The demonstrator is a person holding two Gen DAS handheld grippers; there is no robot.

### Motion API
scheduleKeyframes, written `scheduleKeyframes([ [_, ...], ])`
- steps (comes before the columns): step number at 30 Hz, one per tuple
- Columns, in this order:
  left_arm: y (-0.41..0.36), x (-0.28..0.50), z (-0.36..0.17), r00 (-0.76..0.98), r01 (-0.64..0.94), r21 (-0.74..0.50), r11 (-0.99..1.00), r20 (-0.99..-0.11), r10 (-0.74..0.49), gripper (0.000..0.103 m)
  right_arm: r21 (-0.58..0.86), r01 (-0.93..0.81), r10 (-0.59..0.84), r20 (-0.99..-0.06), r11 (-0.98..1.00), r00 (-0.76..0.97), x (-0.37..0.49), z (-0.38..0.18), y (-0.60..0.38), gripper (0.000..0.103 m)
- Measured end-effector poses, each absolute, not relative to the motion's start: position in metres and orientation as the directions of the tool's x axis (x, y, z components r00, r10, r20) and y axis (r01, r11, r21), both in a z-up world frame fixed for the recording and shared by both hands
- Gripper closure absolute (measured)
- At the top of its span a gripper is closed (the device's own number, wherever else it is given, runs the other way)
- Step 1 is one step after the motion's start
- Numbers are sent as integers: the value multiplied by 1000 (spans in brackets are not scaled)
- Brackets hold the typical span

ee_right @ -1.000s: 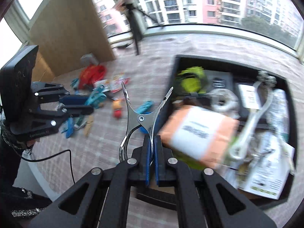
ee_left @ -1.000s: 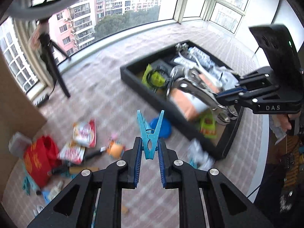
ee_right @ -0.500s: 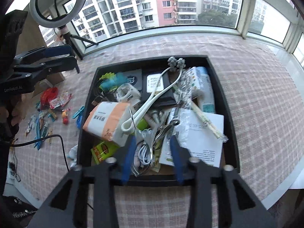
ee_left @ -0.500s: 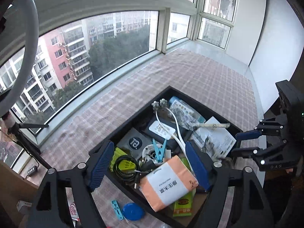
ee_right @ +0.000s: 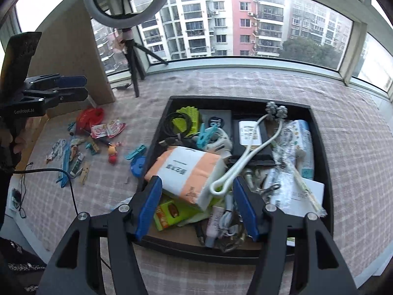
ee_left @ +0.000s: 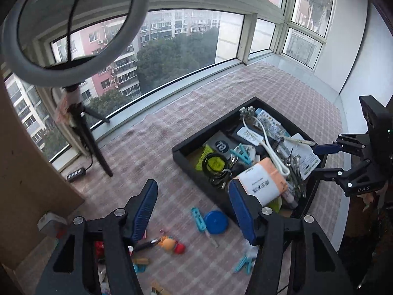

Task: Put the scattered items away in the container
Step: 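Move both grippers back toward the wooden clothespin and orange figure, then grasp the wooden clothespin with the left gripper while the right grasps the orange figure keychain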

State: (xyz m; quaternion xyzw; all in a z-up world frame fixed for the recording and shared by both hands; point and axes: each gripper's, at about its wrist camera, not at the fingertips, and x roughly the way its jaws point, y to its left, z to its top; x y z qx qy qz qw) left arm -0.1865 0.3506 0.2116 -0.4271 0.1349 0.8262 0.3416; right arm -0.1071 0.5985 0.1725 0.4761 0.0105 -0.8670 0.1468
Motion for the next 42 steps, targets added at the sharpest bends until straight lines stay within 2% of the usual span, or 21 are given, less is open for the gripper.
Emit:
scheduleKeyframes([
  [3, 318, -177, 203, -423, -645, -35, -763, -816, 394, 46, 141, 330, -292, -834, -933, -469, -114, 166, 568, 44],
  [8, 271, -165, 174, -399, -578, -50, -815, -853, 336, 47, 209, 425, -378, -850, -881, -367, -128, 150, 511, 44],
  [11, 248, -157, 149, -367, -514, -84, -853, -878, 308, 54, 219, 480, -403, -857, -849, -321, -135, 139, 474, 45],
  [15, 242, -141, 108, -310, -483, -107, -869, -907, 284, 64, 244, 536, -431, -865, -808, -256, -150, 119, 431, 52],
  [17, 247, -134, 89, -287, -488, -94, -868, -922, 261, 65, 246, 551, -427, -876, -797, -226, -160, 104, 412, 58],
  [22, 251, -130, 57, -251, -447, -113, -887, -936, 246, 67, 230, 544, -381, -906, -807, -183, -181, 71, 384, 58],
  [30, 265, -122, 45, -251, -479, -86, -873, -940, 230, 68, 154, 557, -293, -941, -816, -168, -199, 40, 360, 59],
  [32, 270, -122, 43, -250, -490, -86, -868, -940, 234, 73, 162, 555, -292, -944, -816, -153, -203, 33, 358, 64],
  [34, 274, -121, 40, -243, -504, -91, -859, -939, 242, 91, 154, 560, -293, -941, -814, -167, -205, 30, 358, 71],
  [42, 259, -118, 43, -223, -483, -178, -857, -922, 317, 91, 217, 523, -349, -922, -824, -166, -198, 42, 377, 76],
])
